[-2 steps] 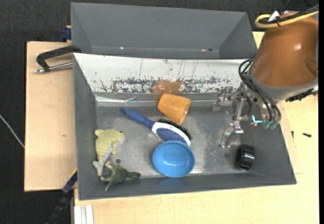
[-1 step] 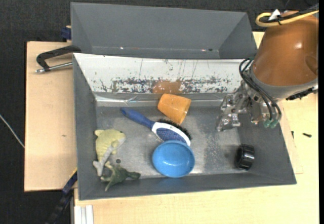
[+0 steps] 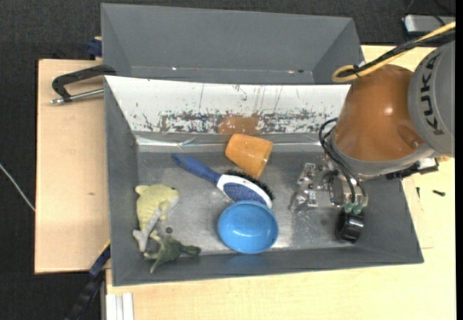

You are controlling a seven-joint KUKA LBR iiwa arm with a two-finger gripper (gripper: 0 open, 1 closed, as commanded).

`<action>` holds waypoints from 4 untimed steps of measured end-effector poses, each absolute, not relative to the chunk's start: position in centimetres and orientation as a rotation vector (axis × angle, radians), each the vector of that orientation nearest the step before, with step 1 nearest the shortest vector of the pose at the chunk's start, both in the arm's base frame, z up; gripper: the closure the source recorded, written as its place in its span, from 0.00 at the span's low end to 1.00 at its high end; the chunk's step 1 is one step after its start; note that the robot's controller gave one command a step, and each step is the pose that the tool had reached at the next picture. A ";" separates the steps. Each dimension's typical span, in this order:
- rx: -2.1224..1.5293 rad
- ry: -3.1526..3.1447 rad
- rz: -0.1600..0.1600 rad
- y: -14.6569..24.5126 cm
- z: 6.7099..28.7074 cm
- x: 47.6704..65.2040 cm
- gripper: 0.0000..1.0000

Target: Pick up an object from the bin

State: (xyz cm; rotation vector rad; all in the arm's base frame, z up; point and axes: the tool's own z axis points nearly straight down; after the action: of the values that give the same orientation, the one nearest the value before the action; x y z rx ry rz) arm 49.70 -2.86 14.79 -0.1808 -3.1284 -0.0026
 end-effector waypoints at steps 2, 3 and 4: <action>-0.196 -3.130 -0.005 1.3 8.2 52.0 0.00; -0.202 -3.135 -0.001 1.0 8.6 52.2 1.00; -0.284 -3.139 -0.007 4.5 16.4 49.8 1.00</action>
Offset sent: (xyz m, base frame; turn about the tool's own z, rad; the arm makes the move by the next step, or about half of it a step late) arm 0.0000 0.0000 0.0000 0.0000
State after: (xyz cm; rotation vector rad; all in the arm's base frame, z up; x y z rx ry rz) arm 49.84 4.45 16.38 -0.2841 -3.1391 -0.0072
